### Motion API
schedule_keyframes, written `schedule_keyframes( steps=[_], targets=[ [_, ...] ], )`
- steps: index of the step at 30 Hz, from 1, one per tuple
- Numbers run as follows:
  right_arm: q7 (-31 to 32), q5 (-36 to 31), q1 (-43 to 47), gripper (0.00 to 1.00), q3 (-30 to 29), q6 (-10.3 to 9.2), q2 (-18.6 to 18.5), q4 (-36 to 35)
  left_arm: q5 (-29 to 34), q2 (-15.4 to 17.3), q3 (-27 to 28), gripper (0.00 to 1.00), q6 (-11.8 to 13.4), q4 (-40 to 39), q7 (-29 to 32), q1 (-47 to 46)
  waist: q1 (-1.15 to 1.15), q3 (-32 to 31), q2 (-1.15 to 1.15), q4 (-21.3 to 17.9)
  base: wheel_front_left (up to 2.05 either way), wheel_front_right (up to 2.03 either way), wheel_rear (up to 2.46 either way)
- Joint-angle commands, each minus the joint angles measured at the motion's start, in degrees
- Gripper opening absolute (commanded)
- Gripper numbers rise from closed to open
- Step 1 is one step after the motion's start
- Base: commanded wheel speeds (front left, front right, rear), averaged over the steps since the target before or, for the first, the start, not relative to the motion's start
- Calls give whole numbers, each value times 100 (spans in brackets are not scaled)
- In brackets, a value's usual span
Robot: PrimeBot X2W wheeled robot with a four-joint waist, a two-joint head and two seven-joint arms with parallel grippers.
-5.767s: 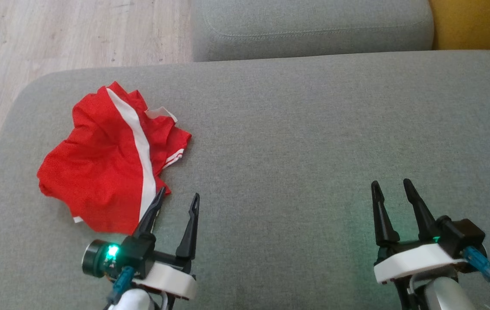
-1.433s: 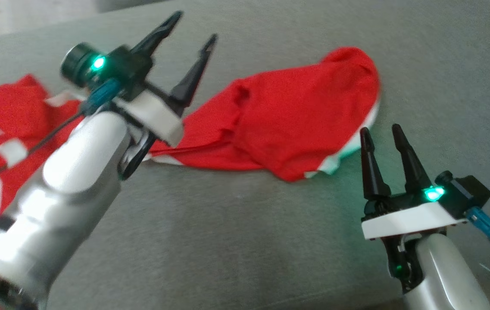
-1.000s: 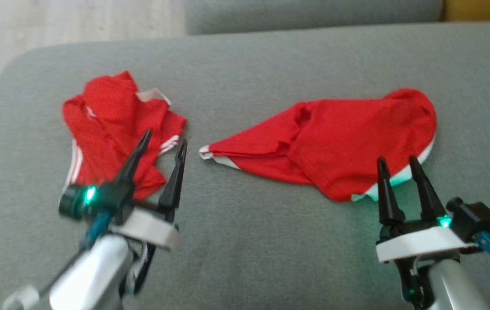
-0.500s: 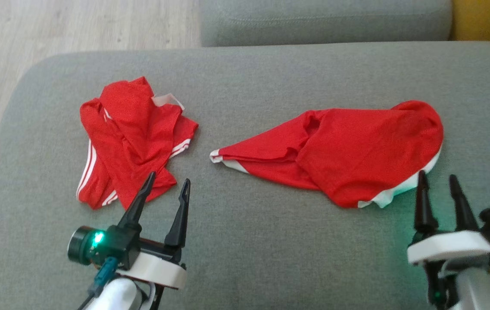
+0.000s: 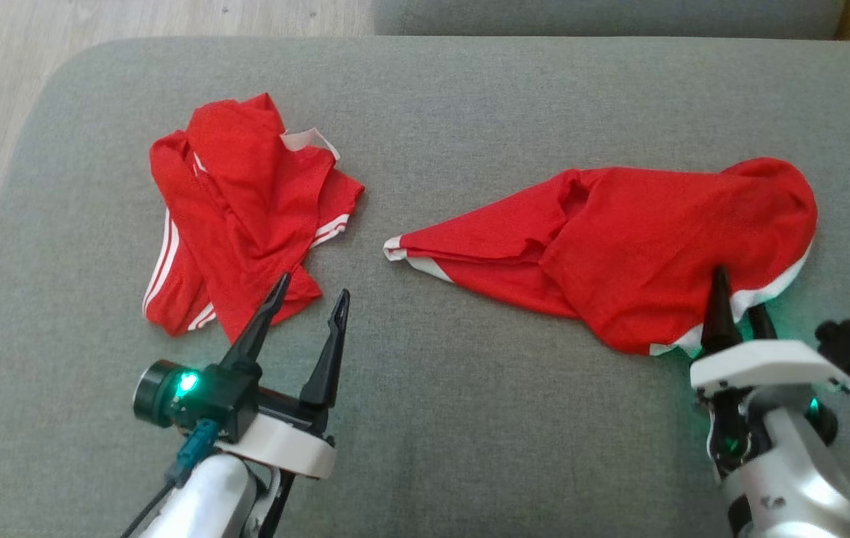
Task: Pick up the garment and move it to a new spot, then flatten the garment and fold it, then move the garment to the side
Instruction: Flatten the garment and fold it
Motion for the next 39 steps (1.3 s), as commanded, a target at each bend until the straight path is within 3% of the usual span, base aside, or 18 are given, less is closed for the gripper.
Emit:
schedule_keyframes(
  steps=[1,2,9,14,17,21,24,28,31,34,39],
  targets=[
    [-61,37,-199,30,191,-4,-10,-166,73,36,275,100,-16,-144,-53,-232,-1,14,0,7,0,0,0],
    [-61,53,-215,0,175,-4,-10,-245,91,17,294,100,-31,-132,-53,-227,-1,16,0,7,0,0,0],
    [-61,-149,-13,0,-323,-4,-10,-1229,168,-134,453,100,-116,-49,-53,-143,-1,-126,0,-40,0,0,0],
    [-61,-573,-185,0,-1184,-4,-10,-1742,209,-279,622,100,-185,-2,-53,-20,-1,-374,0,-44,0,0,0],
    [103,-1263,-640,0,-1771,-4,-19,-1780,231,-348,682,100,-238,25,-53,58,-1,-484,0,-1,0,0,0],
    [951,-2261,-1614,0,-2661,-4,-245,-1968,270,-451,796,100,-269,9,-53,130,-1,-580,0,135,0,0,0],
    [1457,-3026,-2366,0,-2869,-4,-493,-2211,301,-521,870,100,-313,7,-53,181,-1,-612,0,272,0,0,0],
    [1677,-3834,-3058,0,-2478,-4,-721,-2501,338,-607,993,100,-359,-2,-53,250,-1,-616,0,441,0,0,0],
    [1626,-4202,-3184,0,-1823,-4,-766,-2632,380,-650,1076,100,-405,-11,-53,299,-1,-590,0,507,0,0,0],
    [1550,-4339,-2820,0,-973,-4,-646,-2626,429,-694,1143,100,-450,-13,-53,339,-1,-564,0,537,0,0,0],
    [1552,-4288,-1486,0,781,-4,-386,-2215,510,-755,1221,100,-539,4,-53,346,-1,-499,0,517,0,0,0]
  ],
)
